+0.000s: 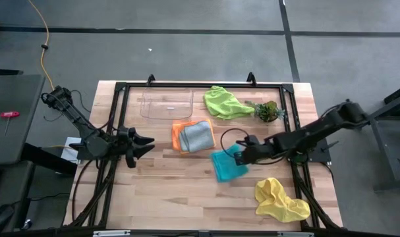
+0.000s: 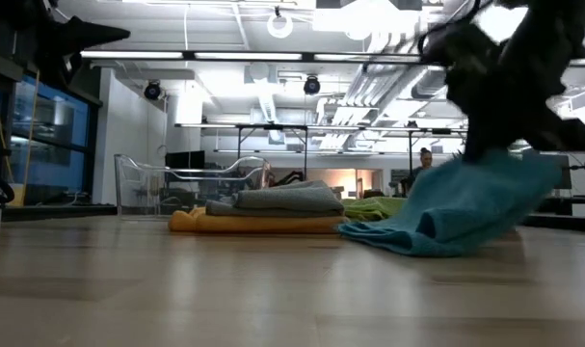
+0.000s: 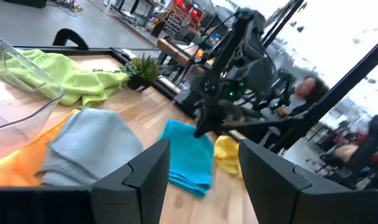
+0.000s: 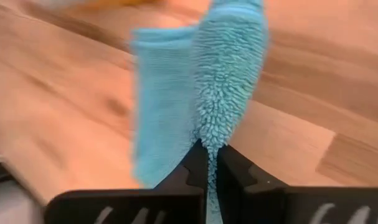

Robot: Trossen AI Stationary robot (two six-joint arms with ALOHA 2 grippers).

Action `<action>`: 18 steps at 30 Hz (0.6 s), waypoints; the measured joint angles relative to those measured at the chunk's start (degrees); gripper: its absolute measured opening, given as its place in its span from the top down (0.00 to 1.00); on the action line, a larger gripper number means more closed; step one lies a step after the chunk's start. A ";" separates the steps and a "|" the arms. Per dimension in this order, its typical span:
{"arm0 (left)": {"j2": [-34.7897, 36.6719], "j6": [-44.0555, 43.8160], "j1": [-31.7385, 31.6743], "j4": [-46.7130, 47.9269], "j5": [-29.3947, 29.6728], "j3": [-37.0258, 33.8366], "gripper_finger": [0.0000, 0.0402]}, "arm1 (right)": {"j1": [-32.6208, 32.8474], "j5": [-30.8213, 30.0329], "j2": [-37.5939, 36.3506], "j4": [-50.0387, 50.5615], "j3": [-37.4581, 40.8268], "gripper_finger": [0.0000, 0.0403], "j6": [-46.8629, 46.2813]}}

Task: Fold microfiber towels
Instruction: Stack the blue towel on the gray towel

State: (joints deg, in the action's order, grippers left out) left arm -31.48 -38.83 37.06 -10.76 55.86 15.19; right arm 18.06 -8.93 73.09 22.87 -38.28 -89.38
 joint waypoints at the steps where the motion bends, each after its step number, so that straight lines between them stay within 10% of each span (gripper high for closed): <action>1: 0.00 0.00 0.00 -1.27 0.06 0.01 0.55 | -0.01 -0.75 -1.97 0.13 -0.03 1.00 0.47; 9: 0.00 12.17 0.00 -19.58 0.28 -0.01 0.55 | -0.97 -4.78 -8.10 3.92 -8.63 1.00 8.07; 18: 0.09 28.14 0.00 -37.22 -0.08 -0.01 0.55 | -8.08 -2.49 1.77 4.07 -25.09 1.00 24.97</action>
State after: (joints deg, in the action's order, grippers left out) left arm -31.40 -10.69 37.06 -47.97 55.79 15.18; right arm 9.99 -11.42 74.86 26.94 -63.37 -64.40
